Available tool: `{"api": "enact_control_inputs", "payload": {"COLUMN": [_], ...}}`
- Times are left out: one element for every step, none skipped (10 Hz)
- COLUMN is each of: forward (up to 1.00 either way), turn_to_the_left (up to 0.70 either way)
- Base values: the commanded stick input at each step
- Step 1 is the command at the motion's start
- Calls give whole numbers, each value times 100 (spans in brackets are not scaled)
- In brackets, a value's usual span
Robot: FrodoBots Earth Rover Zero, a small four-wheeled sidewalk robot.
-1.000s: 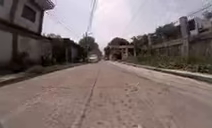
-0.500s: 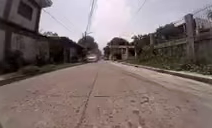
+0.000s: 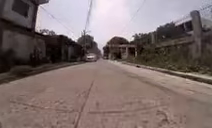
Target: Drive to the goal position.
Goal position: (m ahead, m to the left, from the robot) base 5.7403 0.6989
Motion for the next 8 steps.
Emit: {"api": "enact_control_inputs", "payload": {"forward": [100, 100, 100, 100, 100, 100, 100, 100], "turn_to_the_left": [3, 3, 3, 3, 3, 3, 3, 3]}}
